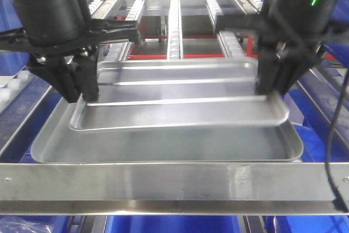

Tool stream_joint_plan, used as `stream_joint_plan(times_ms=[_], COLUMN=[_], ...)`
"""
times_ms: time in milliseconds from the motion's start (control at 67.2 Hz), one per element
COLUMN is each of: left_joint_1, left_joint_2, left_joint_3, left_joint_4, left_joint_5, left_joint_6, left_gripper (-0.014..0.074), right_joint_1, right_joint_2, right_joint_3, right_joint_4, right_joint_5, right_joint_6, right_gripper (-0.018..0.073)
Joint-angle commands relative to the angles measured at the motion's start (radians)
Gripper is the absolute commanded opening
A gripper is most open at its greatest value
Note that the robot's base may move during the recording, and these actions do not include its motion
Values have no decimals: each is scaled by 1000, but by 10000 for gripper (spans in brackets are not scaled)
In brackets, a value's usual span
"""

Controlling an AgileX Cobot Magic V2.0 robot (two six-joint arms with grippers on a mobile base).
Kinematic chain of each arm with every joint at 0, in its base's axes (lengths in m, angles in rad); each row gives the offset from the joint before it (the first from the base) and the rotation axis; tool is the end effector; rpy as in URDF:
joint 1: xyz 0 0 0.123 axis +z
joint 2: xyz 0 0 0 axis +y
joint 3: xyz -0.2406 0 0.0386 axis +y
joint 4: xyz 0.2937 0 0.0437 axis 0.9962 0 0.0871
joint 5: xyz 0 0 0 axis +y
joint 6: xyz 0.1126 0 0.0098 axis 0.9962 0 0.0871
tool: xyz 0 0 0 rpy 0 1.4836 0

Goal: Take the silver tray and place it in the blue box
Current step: 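Lift the silver tray with both grippers toward the robot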

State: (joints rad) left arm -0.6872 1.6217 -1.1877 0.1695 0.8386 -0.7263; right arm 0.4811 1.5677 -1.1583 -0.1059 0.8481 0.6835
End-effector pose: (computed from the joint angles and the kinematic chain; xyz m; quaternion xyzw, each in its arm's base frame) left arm 0.3016 -0.2291 0.1739 0.0244 0.9786 -0.0687 0.1923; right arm 0.3311 0.1627 0.1832 0.0726 0.9763 0.0709 0.1911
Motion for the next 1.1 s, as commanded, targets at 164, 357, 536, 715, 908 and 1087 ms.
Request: stream_joint_plan(times_ms=[164,357,536,715,908,1087], left_joint_1=[-89,-168,-228,-311,-385,-427], left_joint_2=[-96,-181,-270,-342,-384,-384], left_joint_3=[-7,77,168,237,250,250], left_joint_4=[38,53,55,135,140,166], left_joint_5=[46,44,48,109,145,152], left_joint_6=[-75,-162,-245,-384,-411,-443], left_gripper=[6,6,6,6,5,5], right_joint_1=[112,200,284,406,514,548], right_joint_2=[-142,-226,-294,-346,-364,-364], right_joint_3=[46,119,178,250,258,258], right_joint_4=[-105,-105,-106,-165,-218,-222], right_joint_5=[22,22,38,46,103,96], right_joint_6=[144,222,294,466,545,563], right_gripper=[59,59,59,59,59,59])
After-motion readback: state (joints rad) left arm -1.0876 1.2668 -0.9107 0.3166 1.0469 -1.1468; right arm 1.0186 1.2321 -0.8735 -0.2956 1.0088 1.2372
